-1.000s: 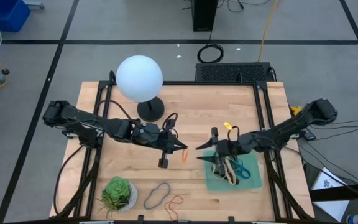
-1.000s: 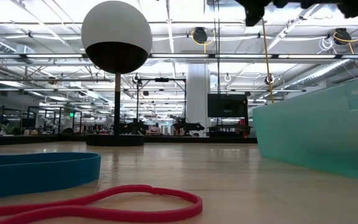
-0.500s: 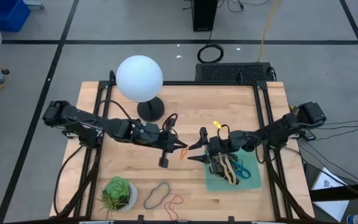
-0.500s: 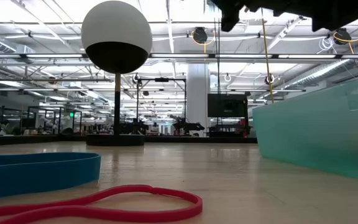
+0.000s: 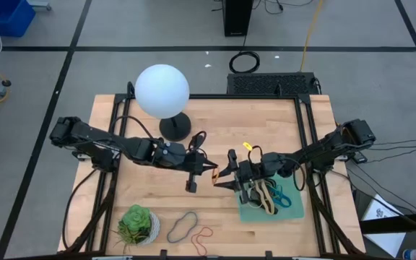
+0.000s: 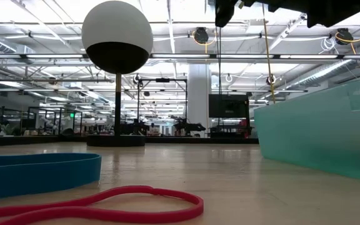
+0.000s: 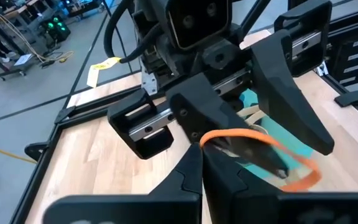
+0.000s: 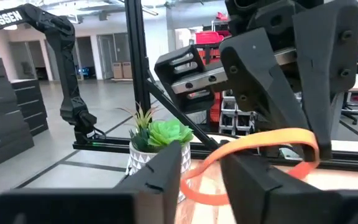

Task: Pick and place rubber bands into bin
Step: Put the orange rubber band into the green bin

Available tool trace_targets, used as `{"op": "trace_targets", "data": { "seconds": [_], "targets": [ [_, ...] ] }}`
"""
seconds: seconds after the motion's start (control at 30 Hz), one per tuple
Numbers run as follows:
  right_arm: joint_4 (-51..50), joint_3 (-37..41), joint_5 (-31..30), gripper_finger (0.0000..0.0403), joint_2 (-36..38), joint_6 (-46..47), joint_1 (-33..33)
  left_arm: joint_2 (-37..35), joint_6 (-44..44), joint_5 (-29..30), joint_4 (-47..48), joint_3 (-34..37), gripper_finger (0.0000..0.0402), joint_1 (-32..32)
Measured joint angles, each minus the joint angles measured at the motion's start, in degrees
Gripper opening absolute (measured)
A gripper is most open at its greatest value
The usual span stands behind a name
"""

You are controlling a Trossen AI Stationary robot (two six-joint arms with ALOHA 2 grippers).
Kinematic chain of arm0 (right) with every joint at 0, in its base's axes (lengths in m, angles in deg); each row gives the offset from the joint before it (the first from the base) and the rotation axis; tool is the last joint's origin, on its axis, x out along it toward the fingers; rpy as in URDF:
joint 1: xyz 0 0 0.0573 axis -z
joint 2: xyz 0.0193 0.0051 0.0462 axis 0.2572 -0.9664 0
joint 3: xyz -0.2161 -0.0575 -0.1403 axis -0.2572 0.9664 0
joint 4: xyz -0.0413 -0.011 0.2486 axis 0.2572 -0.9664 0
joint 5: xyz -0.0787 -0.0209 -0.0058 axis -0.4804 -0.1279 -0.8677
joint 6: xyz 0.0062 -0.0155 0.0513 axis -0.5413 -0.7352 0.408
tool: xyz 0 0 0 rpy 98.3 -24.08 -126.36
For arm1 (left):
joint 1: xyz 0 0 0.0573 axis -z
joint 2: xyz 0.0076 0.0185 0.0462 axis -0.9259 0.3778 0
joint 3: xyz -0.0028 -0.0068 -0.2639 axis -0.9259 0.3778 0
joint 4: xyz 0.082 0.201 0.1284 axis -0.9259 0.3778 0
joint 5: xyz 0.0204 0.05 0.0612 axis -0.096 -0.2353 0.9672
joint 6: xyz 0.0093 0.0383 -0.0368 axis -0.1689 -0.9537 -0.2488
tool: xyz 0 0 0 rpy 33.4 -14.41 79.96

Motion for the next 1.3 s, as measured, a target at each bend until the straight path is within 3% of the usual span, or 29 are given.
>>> {"op": "trace_targets", "data": {
  "seconds": [0.23,0.5,0.8,0.9,1.03,1.17,1.3],
  "targets": [
    [0.04,0.0,-0.09,0.001,0.02,-3.34,0.0,0.0,0.6,0.0,-0.25,0.0,0.0042,0.0],
    [-0.1,0.0,-0.15,0.0003,0.02,-3.78,0.0,0.0,2.63,-0.01,-0.23,-0.02,0.0076,0.0],
    [-3.98,0.0,-0.25,0.0001,2.14,-5.06,-0.55,0.0,5.34,-0.06,4.45,-0.11,0.0184,0.01],
    [-11.5,-0.04,-1.24,0.0001,6.26,-5.87,-1.3,0.0,9.19,-0.09,9.76,-0.11,0.0207,0.12],
    [-28.26,-0.24,-7.69,0.0001,14.24,-6.08,-2.94,-0.02,13.42,-1.53,17.13,-0.11,0.0222,0.17],
    [-54.52,-5.83,-14.58,0.0001,22.03,-0.72,-4.73,-0.02,19.04,-2.03,23.49,-0.11,0.0225,0.07],
    [-81.64,-15.99,-16.86,0.0001,24.51,9.89,-6.42,-0.02,21.16,-1.68,25.81,-0.11,0.0225,0.07]
  ]
}}
